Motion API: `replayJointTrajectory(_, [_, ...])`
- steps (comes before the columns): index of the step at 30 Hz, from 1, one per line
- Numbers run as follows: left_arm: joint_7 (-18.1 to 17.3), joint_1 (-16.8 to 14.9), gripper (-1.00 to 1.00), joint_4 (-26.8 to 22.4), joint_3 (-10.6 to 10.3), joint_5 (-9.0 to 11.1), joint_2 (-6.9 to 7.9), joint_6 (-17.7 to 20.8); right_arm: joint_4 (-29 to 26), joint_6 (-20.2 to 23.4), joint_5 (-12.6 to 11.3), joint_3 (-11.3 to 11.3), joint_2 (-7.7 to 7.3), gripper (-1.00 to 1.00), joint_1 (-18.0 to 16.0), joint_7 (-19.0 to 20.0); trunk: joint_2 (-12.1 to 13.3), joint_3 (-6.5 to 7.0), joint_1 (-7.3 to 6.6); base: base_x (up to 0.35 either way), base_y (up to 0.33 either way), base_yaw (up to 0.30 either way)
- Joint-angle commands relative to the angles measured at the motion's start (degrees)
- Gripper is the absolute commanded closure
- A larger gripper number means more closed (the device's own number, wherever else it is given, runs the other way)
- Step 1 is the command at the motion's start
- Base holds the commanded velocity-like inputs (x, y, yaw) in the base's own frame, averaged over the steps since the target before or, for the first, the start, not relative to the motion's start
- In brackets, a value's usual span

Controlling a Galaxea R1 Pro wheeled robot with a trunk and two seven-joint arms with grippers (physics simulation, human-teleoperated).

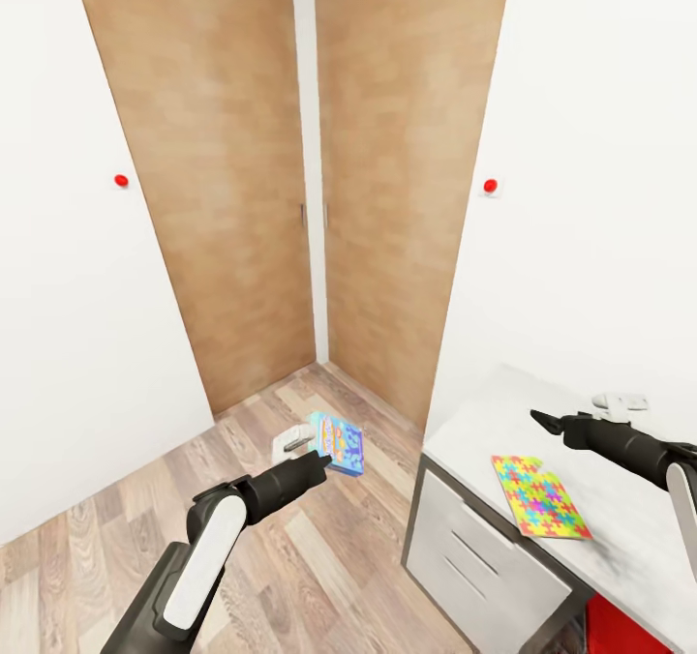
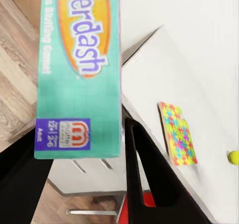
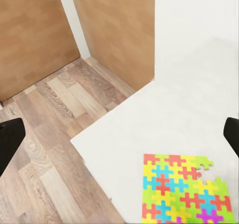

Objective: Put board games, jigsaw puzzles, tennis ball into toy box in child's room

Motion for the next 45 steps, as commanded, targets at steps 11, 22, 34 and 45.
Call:
replayJointTrajectory(11, [-0.2,0.0,1.0,-2.4,-0.4,0.9,-0.32,0.4,0.0,0.4,-0.3,-0.6,0.0,-1.0,-0.1,0.2,-0.1,0.15,0.04,0.0,0.0,-0.284])
replayJointTrajectory(22, [-0.5,0.0,1.0,-2.9,-0.6,0.9,-0.12,0.6,0.0,0.4,-0.3,-1.8,0.0,-1.0,-0.1,0.3,-0.1,0.5,0.04,0.0,0.0,-0.287])
replayJointTrajectory(34, [-0.5,0.0,1.0,-3.8,-0.6,0.9,-0.08,0.5,0.0,0.3,-0.3,-2.1,-0.08,-1.0,-0.1,0.4,-0.1,0.89,0.04,0.0,0.0,-0.287])
replayJointTrajectory(45, [-5.2,0.9,1.0,-4.4,-0.5,0.9,0.16,0.3,0.0,-2.0,-0.3,-2.1,-0.09,-1.0,-0.1,0.6,-0.1,1.24,0.04,0.0,0.0,-0.287])
